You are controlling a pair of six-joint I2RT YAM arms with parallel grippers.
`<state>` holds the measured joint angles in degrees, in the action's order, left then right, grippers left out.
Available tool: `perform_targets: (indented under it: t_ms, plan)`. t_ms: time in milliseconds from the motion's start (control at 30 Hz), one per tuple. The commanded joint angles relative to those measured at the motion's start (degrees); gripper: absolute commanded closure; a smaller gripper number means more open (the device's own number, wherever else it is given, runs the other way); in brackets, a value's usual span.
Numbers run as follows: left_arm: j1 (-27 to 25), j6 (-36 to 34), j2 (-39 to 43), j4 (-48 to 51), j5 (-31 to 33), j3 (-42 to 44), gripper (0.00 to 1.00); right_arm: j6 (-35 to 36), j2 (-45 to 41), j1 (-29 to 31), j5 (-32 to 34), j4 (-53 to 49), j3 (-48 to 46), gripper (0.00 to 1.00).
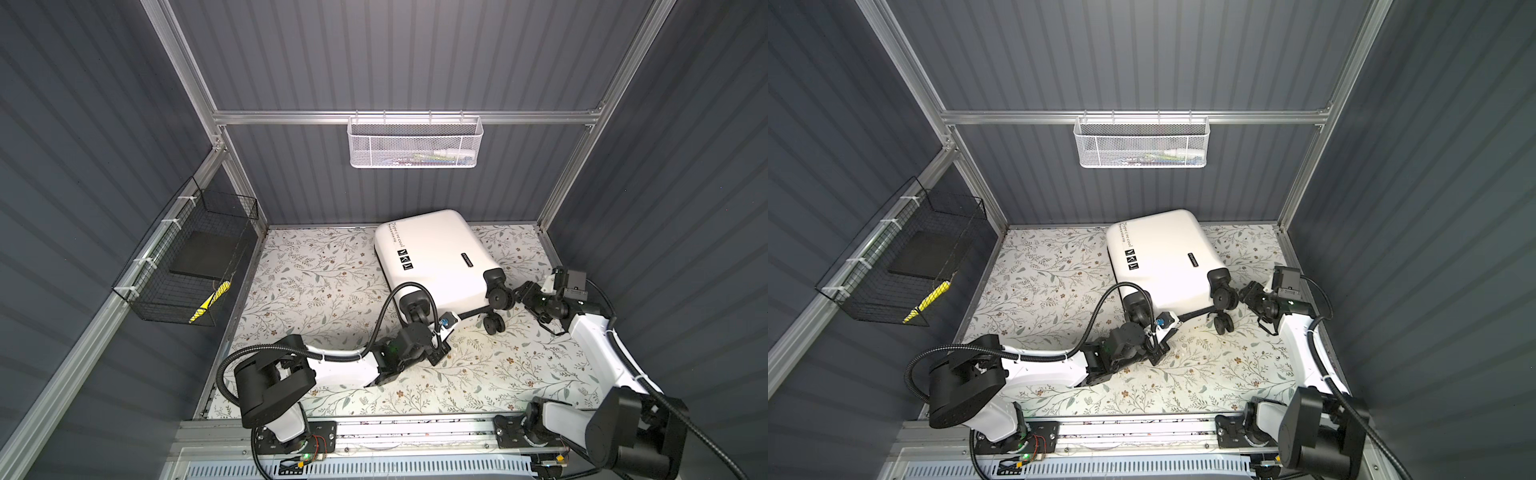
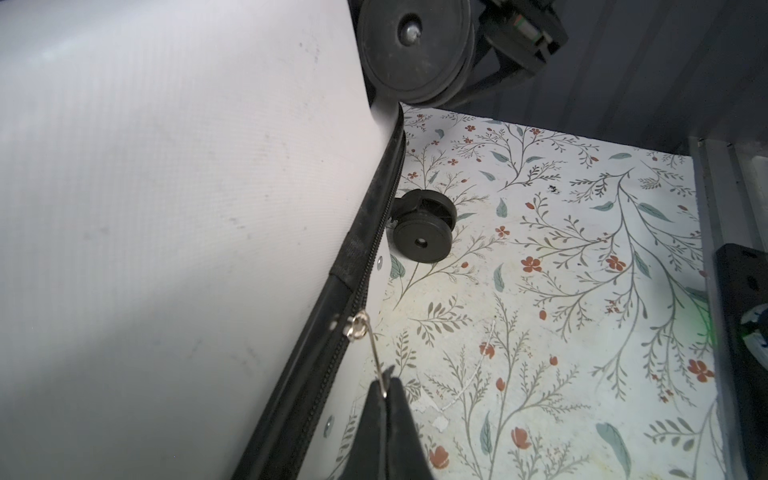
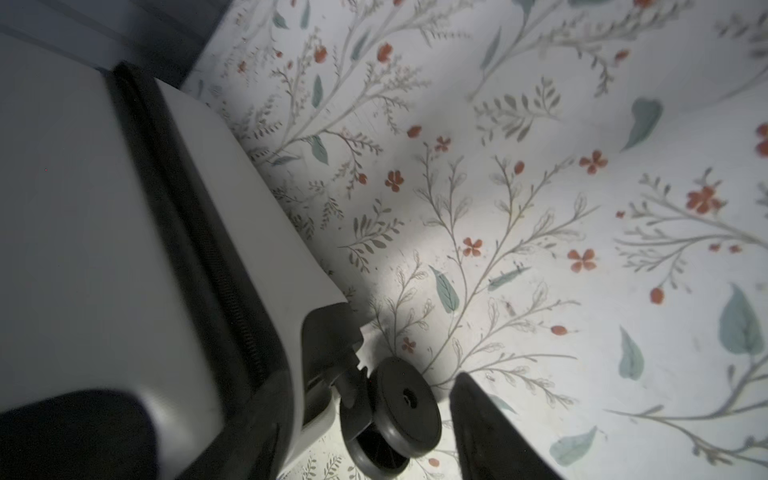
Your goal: Pack the luggage
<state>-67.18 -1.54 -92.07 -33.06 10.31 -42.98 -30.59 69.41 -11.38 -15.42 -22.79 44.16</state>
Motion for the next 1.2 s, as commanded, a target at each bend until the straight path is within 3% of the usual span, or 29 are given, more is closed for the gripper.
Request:
perform_targets:
  t_ms: [0, 233, 500, 767, 967, 1167]
  plan:
    - [-0.85, -0.65, 2.74, -2.31, -5.45, -0.35, 1.00, -1.38, 2.21, -0.17, -3.26, 5.53, -2.63, 0.39]
    - [-0.85, -0.77, 3.20, -0.49, -7.10, -0.48, 1.00, -2.45, 8.65, 2.17, -9.56, 12.73, -7.38, 0.48]
    - [-1.74, -0.96, 1.88, -0.51, -10.01, -0.04, 1.00, -6.04, 11.60, 11.66, -11.13, 20.01, -11.20, 0.54]
    - [-2.96, -1.09, 2.27, -2.94, -5.61, 1.95, 1.00, -12.89, 10.61, 24.80, -7.51, 25.35, -14.77, 0.58]
    - [-2.92, -0.62, 5.60, -2.46, 1.26, 3.79, 1.00, -14.47, 8.17, 27.20, -5.98, 25.24, -16.18, 0.58]
    - [-2.96, 0.05, 10.01, 1.22, 5.32, 4.56, 0.76, -12.30, 6.18, 27.09, -4.44, 20.22, -13.82, 0.58]
